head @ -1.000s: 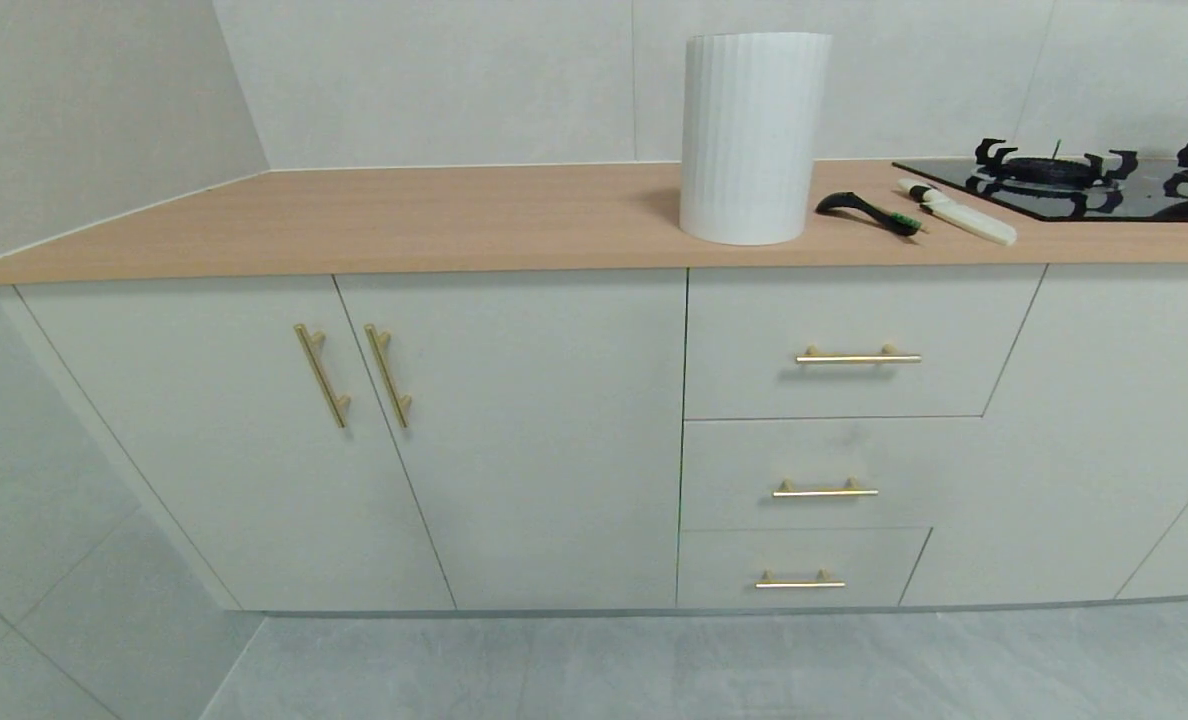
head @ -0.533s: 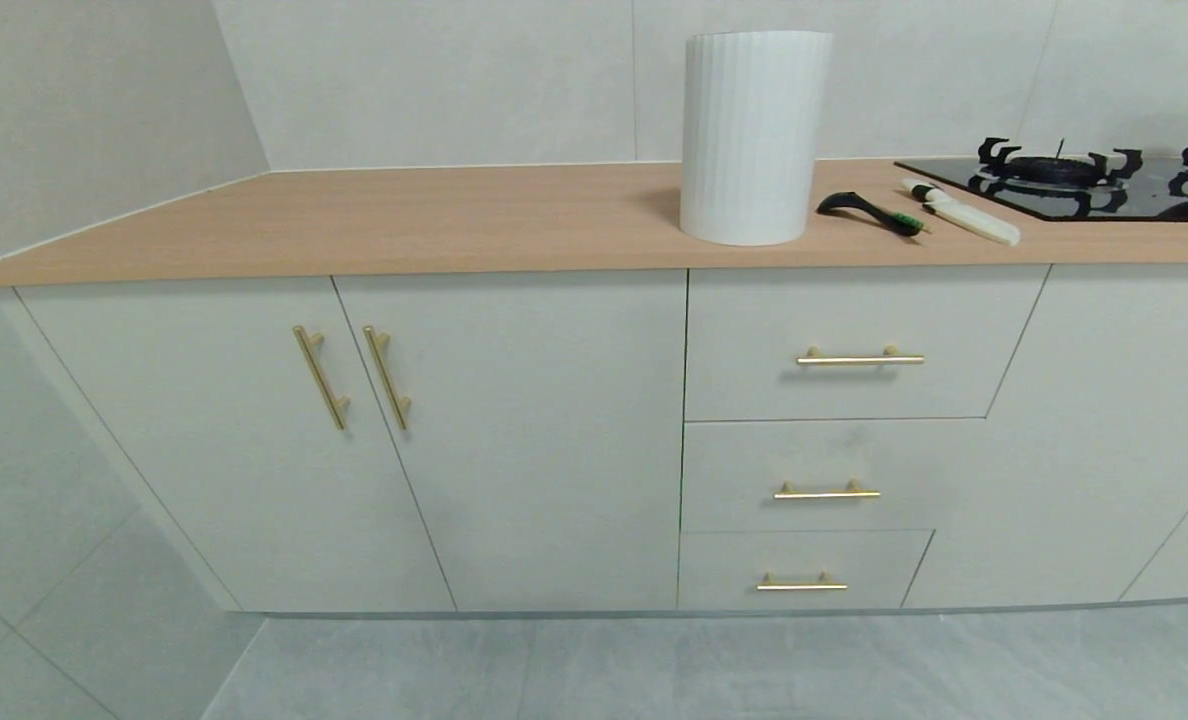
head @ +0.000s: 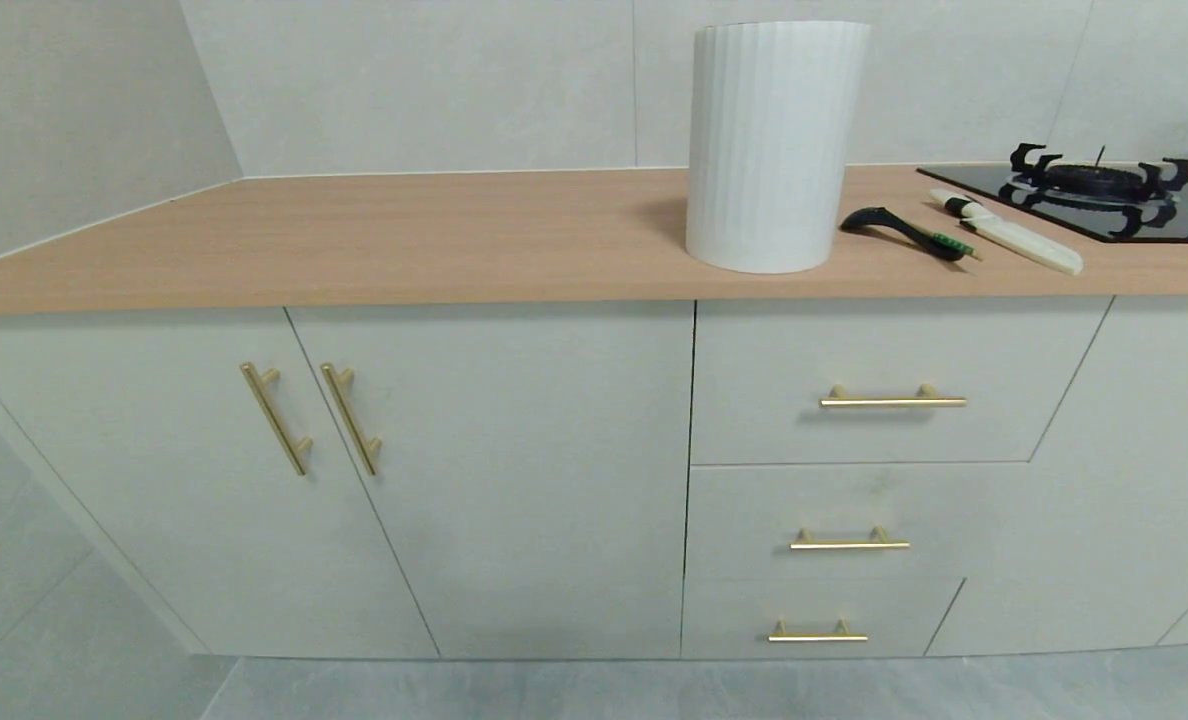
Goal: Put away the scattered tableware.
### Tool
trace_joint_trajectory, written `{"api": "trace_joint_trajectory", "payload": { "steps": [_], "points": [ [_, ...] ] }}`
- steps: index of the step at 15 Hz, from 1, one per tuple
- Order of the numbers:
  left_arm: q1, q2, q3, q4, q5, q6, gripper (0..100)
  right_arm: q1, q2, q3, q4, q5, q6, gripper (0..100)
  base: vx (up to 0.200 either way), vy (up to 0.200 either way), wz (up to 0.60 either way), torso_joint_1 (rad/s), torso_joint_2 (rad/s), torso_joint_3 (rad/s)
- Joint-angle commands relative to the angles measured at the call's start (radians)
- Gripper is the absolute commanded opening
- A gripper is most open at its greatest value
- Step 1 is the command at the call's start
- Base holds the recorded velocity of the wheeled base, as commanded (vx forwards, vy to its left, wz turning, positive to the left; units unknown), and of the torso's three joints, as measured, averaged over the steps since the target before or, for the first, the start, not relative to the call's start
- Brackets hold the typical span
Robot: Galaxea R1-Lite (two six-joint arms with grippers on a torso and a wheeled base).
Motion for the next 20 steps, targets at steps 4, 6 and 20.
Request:
{"api": "trace_joint_trajectory", "payload": {
  "steps": [4,6,20],
  "points": [
    [0.0,0.001,0.0,0.0,0.0,-0.001,100,-0.001,0.001,0.002,0.0,0.0,-0.002,100,0.0,0.0,0.0,0.0,0.0,0.0],
    [0.0,0.001,0.0,0.0,0.0,-0.001,100,-0.001,0.001,0.002,0.0,0.0,-0.003,100,0.0,0.0,0.0,0.0,0.0,0.0],
    [0.0,0.001,0.0,0.0,0.0,-0.001,100,0.008,0.159,-0.136,0.003,0.072,-0.005,100,0.0,0.0,0.0,0.0,0.0,0.0]
  ]
}}
